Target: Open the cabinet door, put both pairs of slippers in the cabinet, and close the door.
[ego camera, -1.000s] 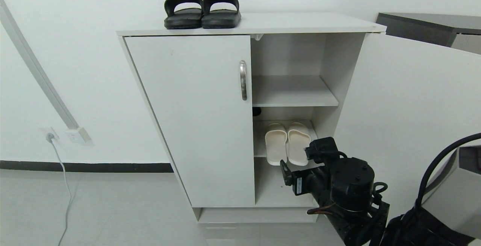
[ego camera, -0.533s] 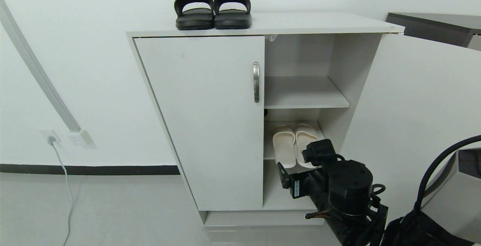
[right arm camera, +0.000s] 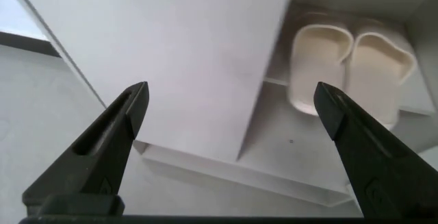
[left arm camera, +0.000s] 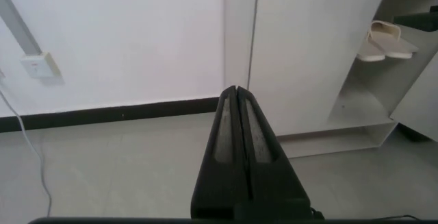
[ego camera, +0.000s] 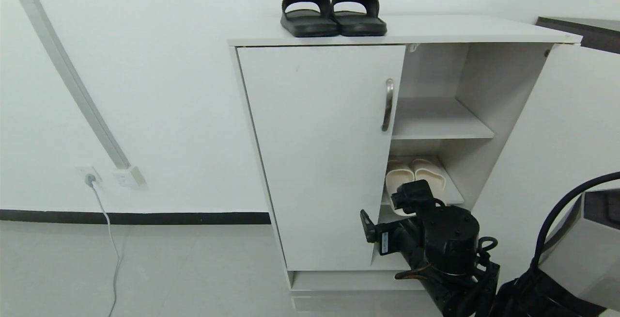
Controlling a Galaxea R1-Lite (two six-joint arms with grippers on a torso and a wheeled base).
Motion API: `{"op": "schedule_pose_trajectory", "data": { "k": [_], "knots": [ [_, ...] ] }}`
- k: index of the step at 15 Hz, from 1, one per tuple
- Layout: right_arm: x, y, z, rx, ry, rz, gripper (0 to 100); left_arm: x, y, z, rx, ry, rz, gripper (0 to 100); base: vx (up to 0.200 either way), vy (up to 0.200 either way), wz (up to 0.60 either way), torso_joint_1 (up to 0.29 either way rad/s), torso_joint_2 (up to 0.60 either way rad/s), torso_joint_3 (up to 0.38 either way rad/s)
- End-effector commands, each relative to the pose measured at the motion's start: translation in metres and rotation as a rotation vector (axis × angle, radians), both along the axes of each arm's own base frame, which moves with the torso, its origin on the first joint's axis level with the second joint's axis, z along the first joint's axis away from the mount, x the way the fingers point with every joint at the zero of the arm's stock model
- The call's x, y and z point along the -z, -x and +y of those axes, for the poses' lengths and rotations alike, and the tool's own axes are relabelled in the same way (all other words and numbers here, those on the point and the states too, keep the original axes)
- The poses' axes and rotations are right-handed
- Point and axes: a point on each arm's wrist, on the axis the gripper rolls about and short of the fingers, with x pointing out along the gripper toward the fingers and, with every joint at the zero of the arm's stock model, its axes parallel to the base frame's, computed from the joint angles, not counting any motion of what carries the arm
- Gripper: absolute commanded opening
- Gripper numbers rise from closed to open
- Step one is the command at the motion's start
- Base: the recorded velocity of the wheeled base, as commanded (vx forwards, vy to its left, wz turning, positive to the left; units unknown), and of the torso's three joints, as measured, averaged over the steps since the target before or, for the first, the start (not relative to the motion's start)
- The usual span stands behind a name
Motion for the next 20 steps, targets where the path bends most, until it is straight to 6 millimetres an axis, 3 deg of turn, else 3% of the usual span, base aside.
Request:
{"op": "schedule_pose_trajectory", "data": {
  "k": [1, 20],
  "knots": [
    [0.001, 0.0, 0.0, -0.001, 0.001, 0.001, 100, 0.0, 0.0, 0.0, 0.0, 0.002, 0.001, 0, 0.0, 0.2, 0.0, 0.002, 0.0, 0.007],
    [0.001, -0.001, -0.009, -0.033, -0.016, -0.044, 100, 0.0, 0.0, 0.0, -0.001, 0.005, 0.001, 0, 0.0, 0.0, 0.0, 0.0, 0.0, 0.0]
  ]
}}
